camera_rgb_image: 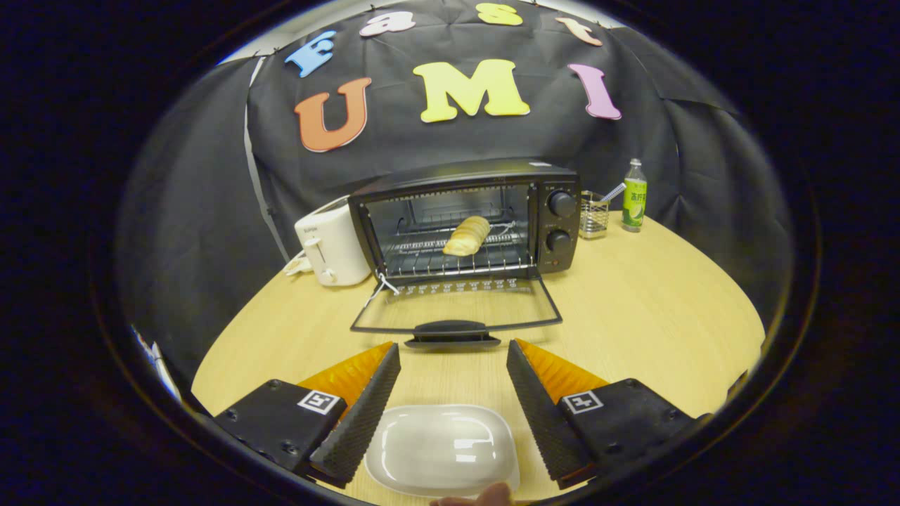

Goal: Open the toaster oven, put the food inside, and close the toaster oven door.

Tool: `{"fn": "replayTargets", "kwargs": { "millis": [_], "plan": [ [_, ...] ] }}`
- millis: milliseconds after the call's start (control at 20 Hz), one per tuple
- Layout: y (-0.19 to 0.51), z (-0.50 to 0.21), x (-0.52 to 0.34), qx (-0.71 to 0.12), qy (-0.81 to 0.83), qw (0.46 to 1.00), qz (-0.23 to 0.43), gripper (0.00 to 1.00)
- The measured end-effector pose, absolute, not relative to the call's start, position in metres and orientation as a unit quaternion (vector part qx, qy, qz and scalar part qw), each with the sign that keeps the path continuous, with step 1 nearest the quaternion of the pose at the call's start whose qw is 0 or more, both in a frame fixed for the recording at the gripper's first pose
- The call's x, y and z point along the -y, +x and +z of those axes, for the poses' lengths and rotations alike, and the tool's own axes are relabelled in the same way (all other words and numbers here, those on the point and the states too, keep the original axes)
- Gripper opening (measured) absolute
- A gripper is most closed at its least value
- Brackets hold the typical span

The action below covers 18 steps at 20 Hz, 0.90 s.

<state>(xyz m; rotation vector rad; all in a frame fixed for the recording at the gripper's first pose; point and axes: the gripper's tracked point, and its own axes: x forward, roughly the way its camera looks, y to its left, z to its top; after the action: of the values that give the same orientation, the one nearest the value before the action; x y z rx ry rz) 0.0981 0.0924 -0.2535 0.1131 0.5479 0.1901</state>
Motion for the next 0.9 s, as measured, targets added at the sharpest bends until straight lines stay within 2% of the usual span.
{"fn": "replayTargets", "kwargs": {
  "millis": [200, 550, 900],
  "plan": [
    [0.106, -0.286, -0.102, -0.309, 0.04, 0.944, 0.106, 1.0],
    [0.136, -0.319, -0.105, -0.347, 0.021, 0.933, 0.087, 1.0],
    [0.157, -0.33, -0.104, -0.348, 0.0, 0.936, 0.058, 1.0]
  ]
}}
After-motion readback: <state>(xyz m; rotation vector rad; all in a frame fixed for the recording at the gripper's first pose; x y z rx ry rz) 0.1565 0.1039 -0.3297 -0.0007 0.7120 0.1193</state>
